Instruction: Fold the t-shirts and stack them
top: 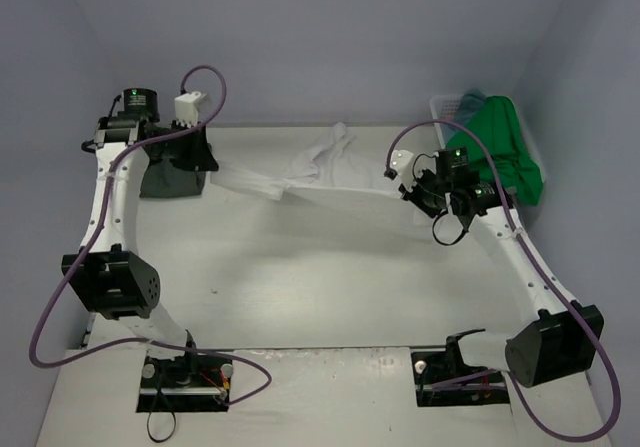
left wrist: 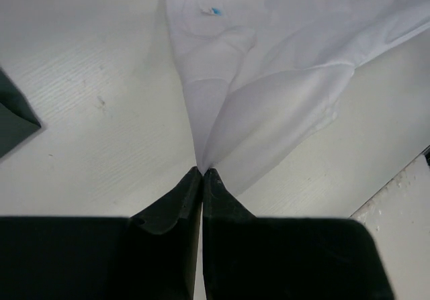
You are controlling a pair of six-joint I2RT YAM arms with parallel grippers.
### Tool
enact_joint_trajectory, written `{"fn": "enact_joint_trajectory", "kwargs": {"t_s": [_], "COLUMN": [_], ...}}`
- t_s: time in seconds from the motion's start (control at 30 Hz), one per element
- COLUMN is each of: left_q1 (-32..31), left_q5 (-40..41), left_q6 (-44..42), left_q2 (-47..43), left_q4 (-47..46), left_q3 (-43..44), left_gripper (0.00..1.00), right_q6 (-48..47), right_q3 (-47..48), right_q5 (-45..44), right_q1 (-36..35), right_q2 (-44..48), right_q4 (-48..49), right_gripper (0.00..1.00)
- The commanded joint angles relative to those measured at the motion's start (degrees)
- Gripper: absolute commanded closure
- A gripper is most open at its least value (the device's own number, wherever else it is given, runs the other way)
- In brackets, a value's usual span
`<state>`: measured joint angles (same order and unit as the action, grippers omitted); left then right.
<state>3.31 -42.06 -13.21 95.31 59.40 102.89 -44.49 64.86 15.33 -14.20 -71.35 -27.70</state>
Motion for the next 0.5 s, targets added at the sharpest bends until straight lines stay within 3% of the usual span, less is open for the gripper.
{"fn": "enact_joint_trajectory", "kwargs": {"t_s": [0.0, 0.23, 0.47], "left_q1": [2.04, 9.6, 11.63], "left_q5": [-4.16, -19.18, -25.42], "left_q6": [3.88, 11.01, 25.3], "left_q2": [-3.2, -8.46, -17.95], "left_q4": [2.48, -2.61, -15.08], "left_q3": [6.26, 12.86, 16.2], "left_gripper": [1.0, 1.0, 1.0], "right_q6": [-1.3, -0.17, 2.47], "right_q3": [5.62, 8.53, 10.02], "right_q5": [3.47, 10.33, 5.43], "right_q1": [0.83, 2.5, 2.51], "right_q2": [-0.89, 9.37, 20.01], "right_q4": [0.81, 2.91, 9.66], "right_gripper": [1.0, 1.0, 1.0]}}
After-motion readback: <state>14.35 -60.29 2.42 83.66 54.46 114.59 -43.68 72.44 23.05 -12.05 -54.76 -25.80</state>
